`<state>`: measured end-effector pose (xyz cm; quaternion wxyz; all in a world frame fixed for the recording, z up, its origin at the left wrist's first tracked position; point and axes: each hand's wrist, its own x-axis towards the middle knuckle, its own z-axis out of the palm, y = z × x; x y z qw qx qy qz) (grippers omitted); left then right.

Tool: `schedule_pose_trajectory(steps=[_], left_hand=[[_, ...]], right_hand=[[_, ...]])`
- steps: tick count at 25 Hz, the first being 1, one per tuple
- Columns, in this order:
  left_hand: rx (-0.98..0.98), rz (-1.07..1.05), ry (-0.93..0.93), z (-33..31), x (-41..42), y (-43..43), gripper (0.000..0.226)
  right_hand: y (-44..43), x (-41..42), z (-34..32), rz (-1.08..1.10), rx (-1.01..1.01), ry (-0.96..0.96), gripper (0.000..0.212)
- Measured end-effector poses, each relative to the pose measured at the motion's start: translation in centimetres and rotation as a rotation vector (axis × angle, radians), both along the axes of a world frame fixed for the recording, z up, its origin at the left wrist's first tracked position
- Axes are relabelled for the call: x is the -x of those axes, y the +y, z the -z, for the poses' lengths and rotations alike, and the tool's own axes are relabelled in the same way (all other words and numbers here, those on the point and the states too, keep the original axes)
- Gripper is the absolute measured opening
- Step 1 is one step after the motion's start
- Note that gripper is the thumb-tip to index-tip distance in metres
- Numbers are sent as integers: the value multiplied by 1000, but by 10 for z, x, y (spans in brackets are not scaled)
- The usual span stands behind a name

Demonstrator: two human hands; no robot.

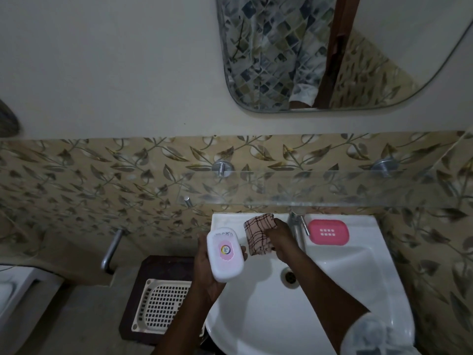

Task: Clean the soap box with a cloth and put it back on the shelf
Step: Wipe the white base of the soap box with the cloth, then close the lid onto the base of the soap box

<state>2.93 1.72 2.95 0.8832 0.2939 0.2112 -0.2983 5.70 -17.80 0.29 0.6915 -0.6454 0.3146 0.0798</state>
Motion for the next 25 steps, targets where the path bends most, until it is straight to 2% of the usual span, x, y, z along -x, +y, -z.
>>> schedule_pose_trajectory(steps=[2, 3, 5, 6, 7, 9, 10, 11, 12, 14, 15, 17, 18, 20, 23, 25], left_hand=[[-49, -3, -17, 0, 2, 4, 59], [-68, -4, -46, -2, 4, 4, 56], [-118, -18, -105, -9, 7, 0, 57], [-144, -34, -110, -10, 6, -2, 62], [-160, -44, -91, -10, 4, -5, 68], [-155, -76, -59, -13, 5, -12, 56], [-147, -92, -49, -15, 4, -15, 46], [-143, -97, -47, -13, 2, -18, 46], [-165, -68, -37, -13, 2, -24, 50], [-288, 0, -60, -20, 5, -38, 53], [-407, 37, -111, -18, 6, -46, 56], [-697, 94, -263, -10, 11, -60, 57], [-770, 104, -339, -6, 14, -64, 56], [-732, 172, -361, -3, 17, -75, 49], [-628, 232, -268, 0, 12, -89, 40], [-613, 190, -244, -2, 2, -94, 38]], right_hand=[[4, -15, 5, -41, 45, 24, 28], [5, -21, 9, -111, 214, 44, 34], [8, -22, 13, -277, 717, 87, 64], [13, -18, 9, -276, 817, 18, 66], [17, -12, 7, -279, 830, -89, 55], [20, 8, -8, -202, 398, -190, 35], [23, 20, -17, -183, 131, -153, 39], [23, 32, -19, -193, -78, -140, 44], [21, 45, -24, -236, -141, -128, 41], [20, 68, -33, -230, -156, -183, 25], [18, 74, -36, -152, -162, -215, 18], [9, 82, -43, -16, -13, -267, 9], [6, 84, -47, -20, 108, -288, 9], [-4, 88, -51, -130, 300, -348, 16], [-18, 90, -51, -245, 322, -362, 23], [-32, 88, -49, -113, 291, -382, 16]])
